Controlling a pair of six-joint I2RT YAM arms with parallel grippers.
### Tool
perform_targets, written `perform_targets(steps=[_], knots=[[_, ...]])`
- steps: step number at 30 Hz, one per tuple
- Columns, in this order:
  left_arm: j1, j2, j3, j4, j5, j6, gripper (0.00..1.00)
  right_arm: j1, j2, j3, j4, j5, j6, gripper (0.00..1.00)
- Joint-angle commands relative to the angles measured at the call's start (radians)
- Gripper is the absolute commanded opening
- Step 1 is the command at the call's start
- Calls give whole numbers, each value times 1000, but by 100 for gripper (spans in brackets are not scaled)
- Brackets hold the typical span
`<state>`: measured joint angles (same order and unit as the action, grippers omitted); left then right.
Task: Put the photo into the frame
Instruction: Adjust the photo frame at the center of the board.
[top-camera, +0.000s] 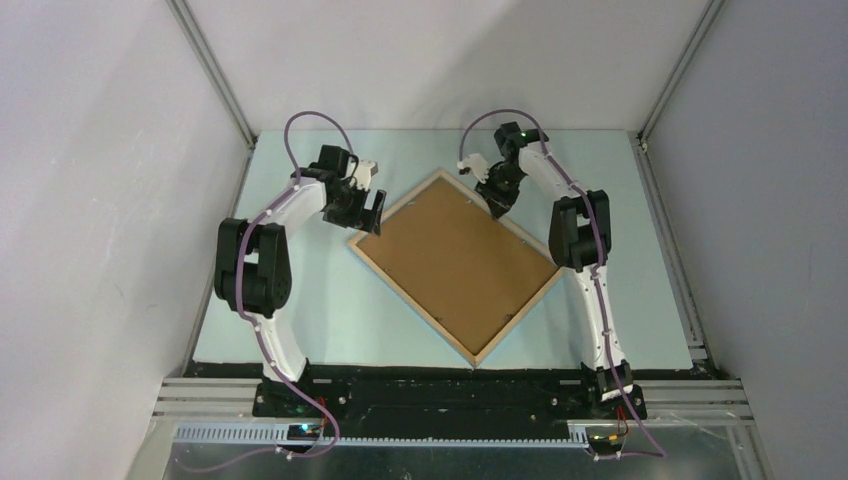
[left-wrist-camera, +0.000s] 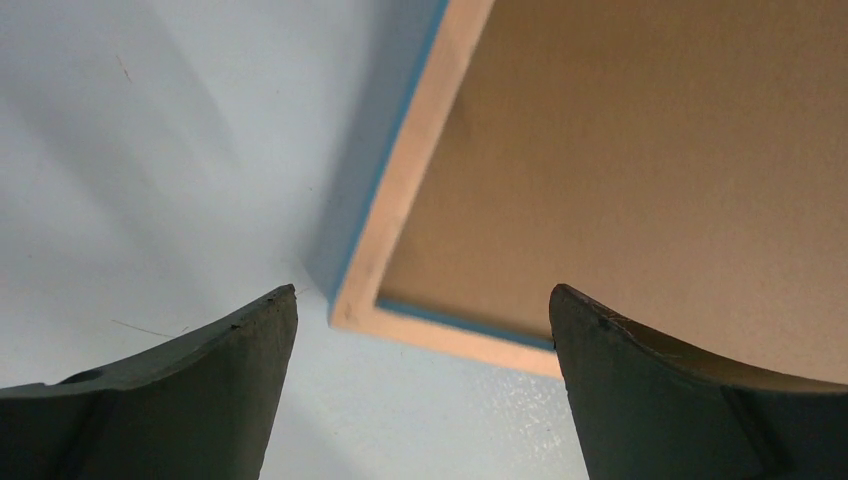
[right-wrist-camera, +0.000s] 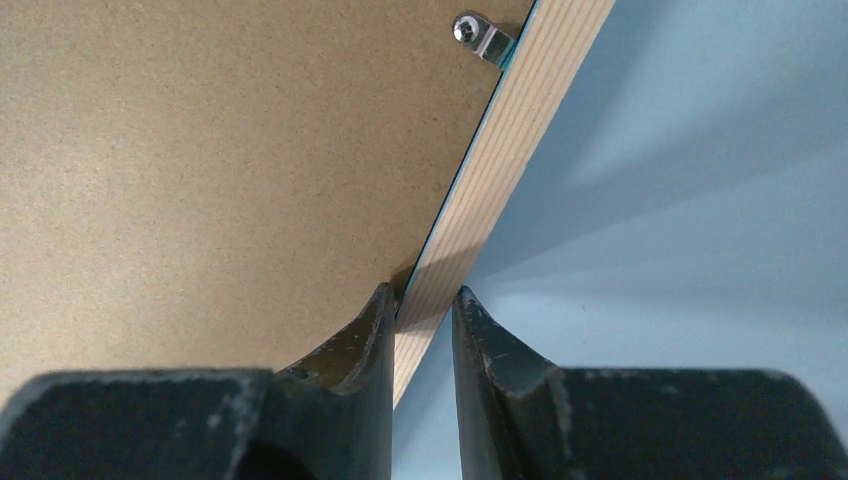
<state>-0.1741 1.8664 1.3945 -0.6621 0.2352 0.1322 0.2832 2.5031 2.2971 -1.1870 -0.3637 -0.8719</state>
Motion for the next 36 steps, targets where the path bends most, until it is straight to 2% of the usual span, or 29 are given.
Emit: perform_targets(steps=[1, 8, 16, 22, 30, 36], knots=[[3, -10, 24, -2, -36, 23, 100, 68, 24, 51, -8, -30, -191, 0], [2, -13, 10, -7, -106, 28, 99, 139, 8, 25, 1, -109, -194, 0], [2, -64, -75, -17, -62, 77, 96, 196, 0, 2, 37, -158, -192, 0], [1, -68, -102, -30, -55, 141, 90, 217, -7, 0, 44, -177, -195, 0], [-1, -21, -60, -34, -84, 169, 78, 225, -10, -7, 39, -181, -204, 0], [-4, 16, -18, -37, -94, 171, 73, 226, -7, -8, 42, -172, -206, 0]])
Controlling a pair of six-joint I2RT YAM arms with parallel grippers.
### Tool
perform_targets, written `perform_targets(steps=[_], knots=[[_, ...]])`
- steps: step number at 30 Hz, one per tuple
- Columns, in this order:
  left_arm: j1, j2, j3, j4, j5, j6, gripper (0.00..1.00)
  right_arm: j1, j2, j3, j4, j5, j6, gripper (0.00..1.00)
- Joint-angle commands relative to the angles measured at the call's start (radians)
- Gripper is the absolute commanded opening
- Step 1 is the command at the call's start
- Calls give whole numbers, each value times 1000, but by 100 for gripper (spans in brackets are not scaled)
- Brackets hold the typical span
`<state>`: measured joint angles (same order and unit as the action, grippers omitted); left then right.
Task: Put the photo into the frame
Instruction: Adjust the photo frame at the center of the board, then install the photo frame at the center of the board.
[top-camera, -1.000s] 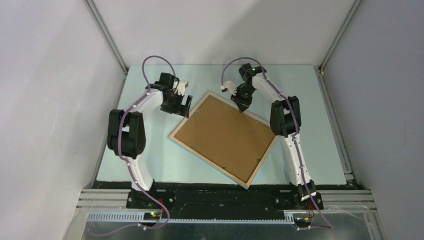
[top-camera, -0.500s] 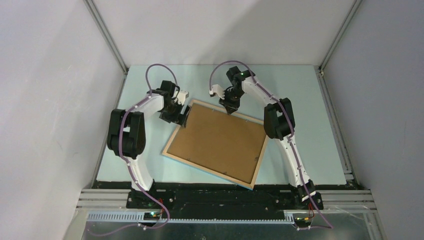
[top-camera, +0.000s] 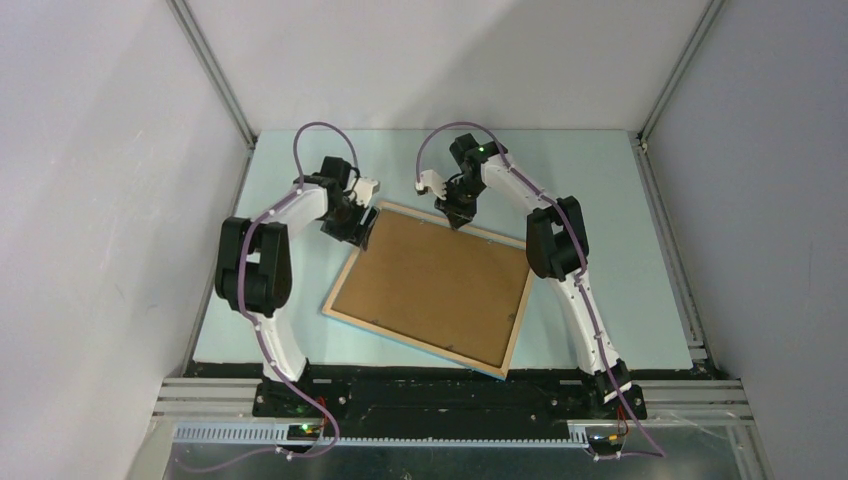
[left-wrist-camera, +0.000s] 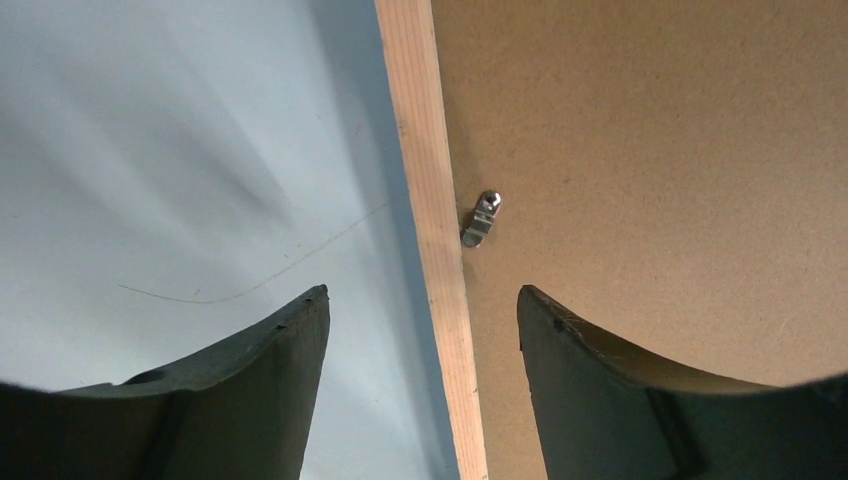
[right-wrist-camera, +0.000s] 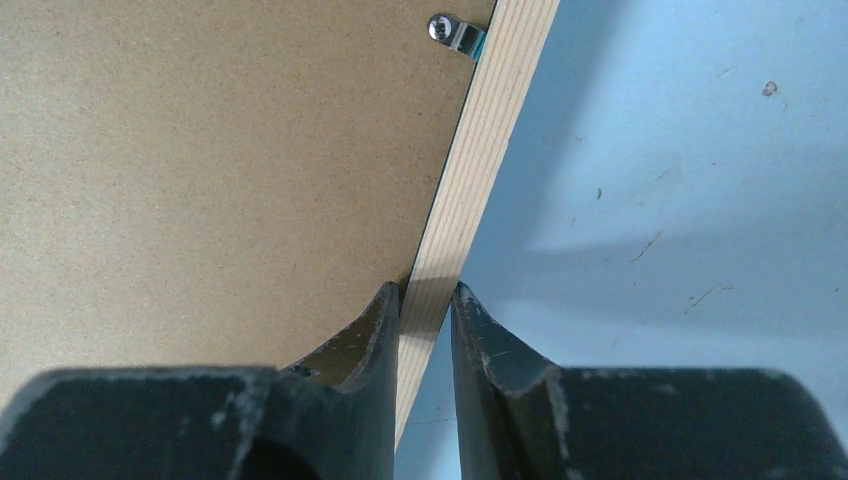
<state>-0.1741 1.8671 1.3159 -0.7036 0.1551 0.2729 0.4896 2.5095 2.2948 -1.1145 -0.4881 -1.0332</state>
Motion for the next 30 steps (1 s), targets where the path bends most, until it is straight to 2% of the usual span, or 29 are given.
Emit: perform_targets(steps=[1, 30], knots=[[-4, 24, 66, 4, -13, 28, 73, 19, -14, -5, -30, -47, -44, 0], [-36, 106, 136, 4, -30, 6, 57, 17, -34, -35, -17, -44, -44, 0]])
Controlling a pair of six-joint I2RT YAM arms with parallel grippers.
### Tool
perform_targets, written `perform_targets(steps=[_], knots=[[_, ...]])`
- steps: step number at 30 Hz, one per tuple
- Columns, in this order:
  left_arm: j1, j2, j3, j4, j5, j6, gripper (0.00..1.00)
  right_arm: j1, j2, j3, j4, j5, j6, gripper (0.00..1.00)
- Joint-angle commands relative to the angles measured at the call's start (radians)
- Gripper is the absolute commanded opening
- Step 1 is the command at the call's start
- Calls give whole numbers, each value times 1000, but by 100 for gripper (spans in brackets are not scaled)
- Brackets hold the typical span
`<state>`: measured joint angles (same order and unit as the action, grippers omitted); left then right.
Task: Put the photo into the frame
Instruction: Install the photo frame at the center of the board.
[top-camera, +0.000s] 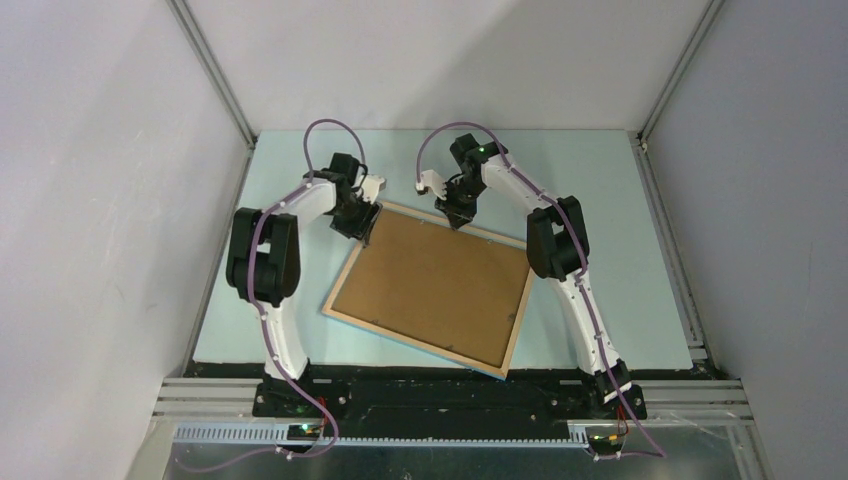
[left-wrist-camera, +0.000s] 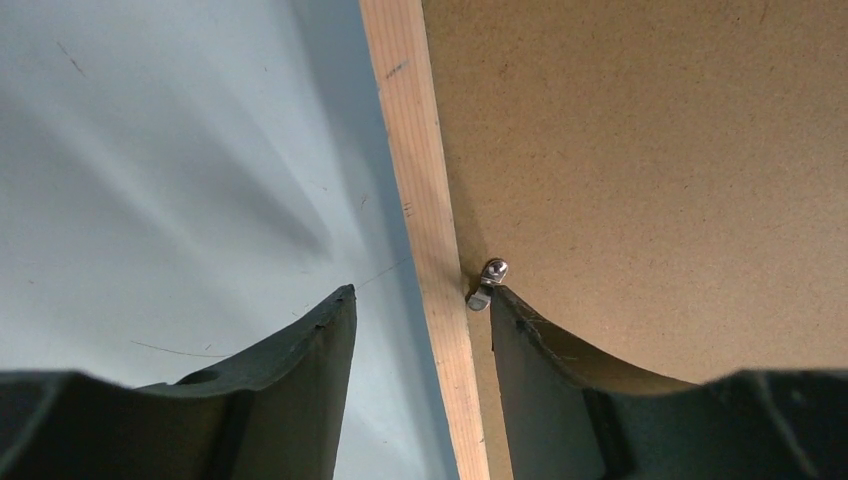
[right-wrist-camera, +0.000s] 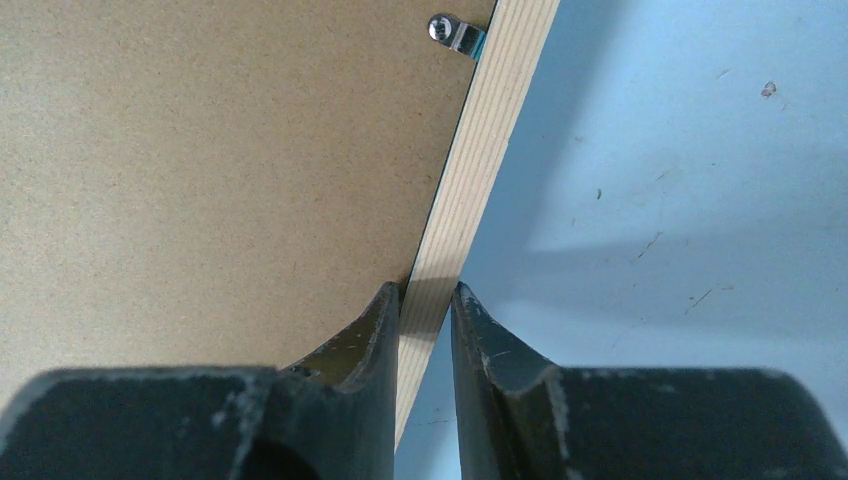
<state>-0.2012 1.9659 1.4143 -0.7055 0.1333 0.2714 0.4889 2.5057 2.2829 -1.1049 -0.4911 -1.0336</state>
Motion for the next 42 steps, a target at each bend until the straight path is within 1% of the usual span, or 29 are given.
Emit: perform_targets(steps=[1, 6, 20, 27, 36, 42], knots=[[-10, 7, 38, 7, -10, 9, 56, 18, -30, -23, -25, -40, -43, 0], [-15, 4, 34, 7, -16, 6, 55, 19, -30, -24, -21, -41, -40, 0], [-23, -14, 5, 7, -21, 2, 56, 19, -30, -25, -17, -40, -36, 0], [-38, -22, -5, 8, -64, -11, 54, 19, -30, -27, -12, -38, -34, 0], [-50, -32, -22, 8, -62, -14, 53, 18, -30, -28, -11, -34, -35, 0], [-54, -29, -22, 8, -85, -19, 52, 18, -31, -33, -6, -32, -33, 0]])
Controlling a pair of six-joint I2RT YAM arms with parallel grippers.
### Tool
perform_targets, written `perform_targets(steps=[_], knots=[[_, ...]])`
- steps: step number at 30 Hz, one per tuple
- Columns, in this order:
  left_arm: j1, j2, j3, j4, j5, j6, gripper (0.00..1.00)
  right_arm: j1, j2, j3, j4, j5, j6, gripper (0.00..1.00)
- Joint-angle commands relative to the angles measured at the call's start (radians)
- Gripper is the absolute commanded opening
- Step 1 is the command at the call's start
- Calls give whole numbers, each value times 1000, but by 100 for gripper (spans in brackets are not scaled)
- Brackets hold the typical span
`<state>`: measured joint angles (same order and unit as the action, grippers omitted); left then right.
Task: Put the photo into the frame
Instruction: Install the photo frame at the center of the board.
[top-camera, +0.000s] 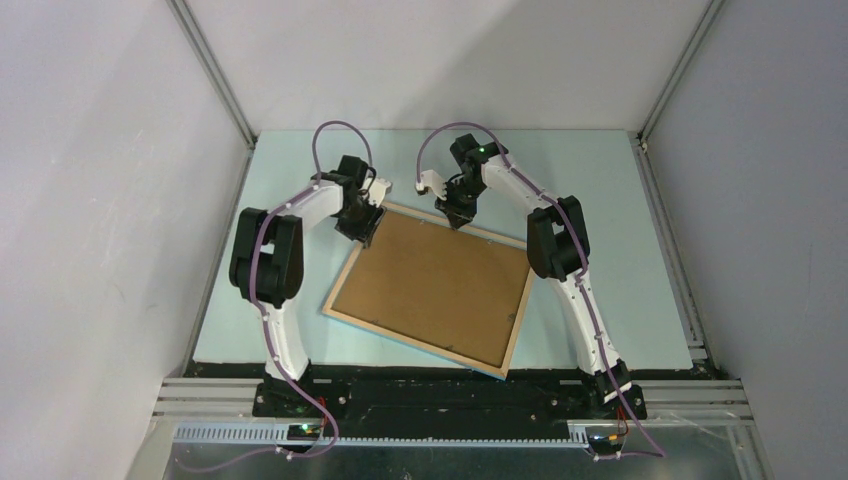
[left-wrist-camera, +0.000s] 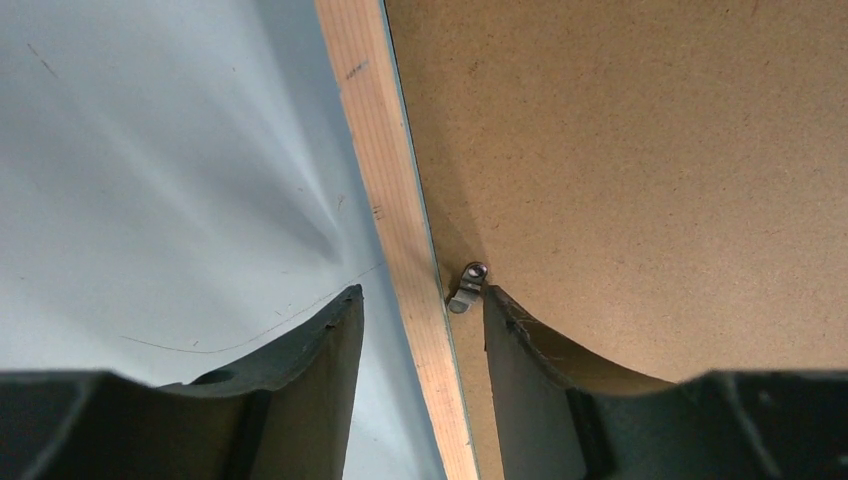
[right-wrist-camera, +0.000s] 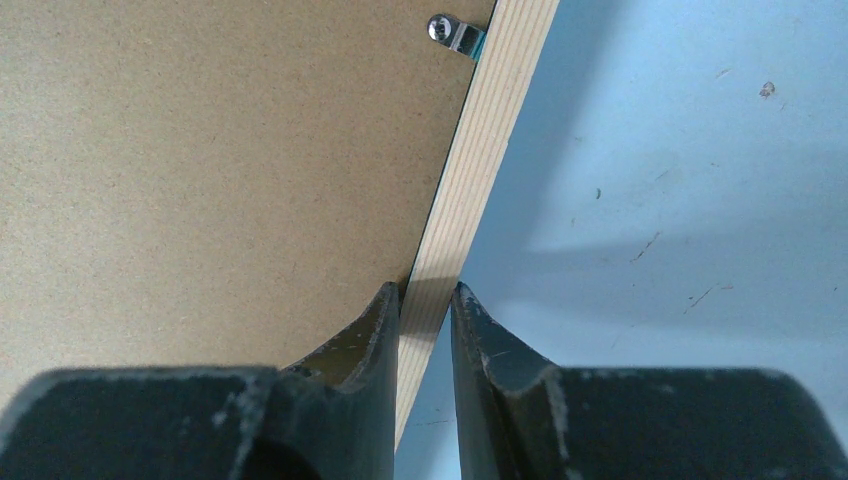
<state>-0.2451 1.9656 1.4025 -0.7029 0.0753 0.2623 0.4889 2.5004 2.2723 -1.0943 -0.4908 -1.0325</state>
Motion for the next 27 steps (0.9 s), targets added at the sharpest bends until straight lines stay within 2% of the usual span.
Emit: perform_targets(steps=[1, 13, 27], knots=[[-10, -28, -8, 6, -33, -10, 51, 19, -27, -24, -16, -33, -35, 0], [-13, -6, 25, 5, -41, -6, 38, 19, -30, -28, -12, -32, -34, 0], [-14, 2, 36, 6, -39, -4, 34, 20, -29, -30, -13, -29, -33, 0]])
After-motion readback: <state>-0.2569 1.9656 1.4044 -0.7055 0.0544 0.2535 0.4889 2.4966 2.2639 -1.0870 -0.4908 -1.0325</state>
